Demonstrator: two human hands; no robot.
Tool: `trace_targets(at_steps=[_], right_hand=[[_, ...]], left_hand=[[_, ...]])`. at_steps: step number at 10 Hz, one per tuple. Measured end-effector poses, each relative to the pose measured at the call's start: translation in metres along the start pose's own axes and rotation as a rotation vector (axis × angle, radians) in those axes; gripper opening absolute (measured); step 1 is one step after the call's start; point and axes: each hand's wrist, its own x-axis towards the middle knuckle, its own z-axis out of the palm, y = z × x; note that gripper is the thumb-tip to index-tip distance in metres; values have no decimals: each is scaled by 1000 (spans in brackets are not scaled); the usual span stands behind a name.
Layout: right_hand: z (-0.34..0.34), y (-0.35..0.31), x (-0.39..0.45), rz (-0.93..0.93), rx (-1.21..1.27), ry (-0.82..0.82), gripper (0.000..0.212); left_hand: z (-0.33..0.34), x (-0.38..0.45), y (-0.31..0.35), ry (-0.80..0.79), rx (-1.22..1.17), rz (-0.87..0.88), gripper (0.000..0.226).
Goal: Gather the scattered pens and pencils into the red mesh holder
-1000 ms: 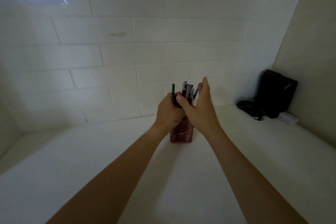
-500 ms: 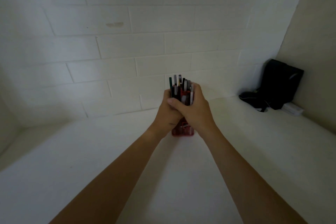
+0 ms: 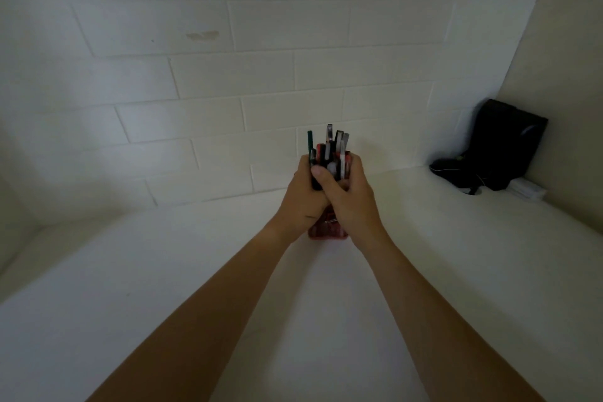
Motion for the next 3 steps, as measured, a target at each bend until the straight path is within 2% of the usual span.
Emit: trace_targets(at_steps=[1, 2, 3], right_hand=[[-3, -2, 1, 40, 36, -35, 33], [-7, -11, -2, 105, 0, -80, 51], [-19, -34, -7, 90, -3, -6, 84]], left_hand=[[1, -1, 4, -23, -23, 1, 42], [-5, -8, 21, -80, 42, -38, 50], [-17, -15, 48, -27, 218, -19, 96]])
